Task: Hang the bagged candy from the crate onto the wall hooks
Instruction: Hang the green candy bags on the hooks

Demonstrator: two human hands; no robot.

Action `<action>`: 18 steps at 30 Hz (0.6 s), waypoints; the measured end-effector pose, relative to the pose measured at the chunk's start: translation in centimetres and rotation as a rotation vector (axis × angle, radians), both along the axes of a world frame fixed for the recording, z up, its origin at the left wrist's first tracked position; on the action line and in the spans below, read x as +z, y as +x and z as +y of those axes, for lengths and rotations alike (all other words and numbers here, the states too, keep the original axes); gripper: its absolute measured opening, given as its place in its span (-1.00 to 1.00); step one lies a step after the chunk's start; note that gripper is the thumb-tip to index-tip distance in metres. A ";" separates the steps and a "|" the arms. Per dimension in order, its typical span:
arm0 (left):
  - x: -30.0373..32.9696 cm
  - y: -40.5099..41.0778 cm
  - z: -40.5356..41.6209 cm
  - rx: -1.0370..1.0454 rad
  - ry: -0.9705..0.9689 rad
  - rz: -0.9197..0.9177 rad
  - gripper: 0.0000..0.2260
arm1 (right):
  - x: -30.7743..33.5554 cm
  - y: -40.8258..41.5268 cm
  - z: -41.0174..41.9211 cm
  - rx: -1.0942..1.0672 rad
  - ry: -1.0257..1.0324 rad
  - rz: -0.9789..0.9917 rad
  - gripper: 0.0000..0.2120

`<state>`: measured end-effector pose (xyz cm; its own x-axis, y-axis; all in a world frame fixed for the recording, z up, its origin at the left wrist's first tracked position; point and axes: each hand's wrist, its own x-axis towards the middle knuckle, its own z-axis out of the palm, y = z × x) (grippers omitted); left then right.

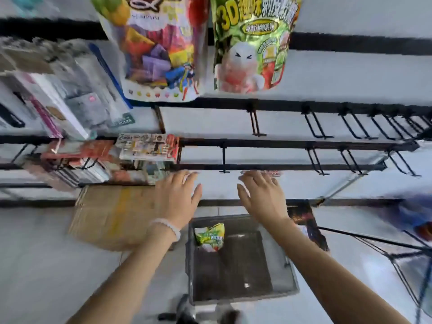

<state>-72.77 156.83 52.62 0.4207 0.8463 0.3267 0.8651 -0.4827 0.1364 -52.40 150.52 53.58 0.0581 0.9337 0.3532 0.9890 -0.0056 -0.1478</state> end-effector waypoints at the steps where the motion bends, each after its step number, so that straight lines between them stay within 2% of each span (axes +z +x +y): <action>1: -2.0 -0.1 -0.7 0.023 -0.076 -0.060 -0.62 | -1.4 0.0 -0.6 0.015 -0.040 -0.002 -0.76; 3: -5.6 -0.7 -2.7 0.086 -0.203 -0.092 -0.59 | -4.3 -0.1 -2.0 0.057 -0.148 0.013 -0.80; 7: -12.2 -2.2 -7.0 0.194 -0.277 -0.053 -0.56 | -10.7 -0.1 -4.4 0.143 -0.311 -0.015 -0.78; 11: -18.1 -3.0 -10.6 0.300 -0.356 0.088 -0.77 | -18.0 -0.1 -6.1 0.163 -0.453 0.014 -0.78; 14: -23.2 -3.5 -11.7 0.350 -0.451 0.180 -0.77 | -23.3 0.4 -6.7 0.186 -0.505 0.030 -0.81; 18: -31.2 -3.0 -11.5 0.356 -0.520 0.182 -0.76 | -31.2 1.0 -6.2 0.174 -0.579 0.050 -0.80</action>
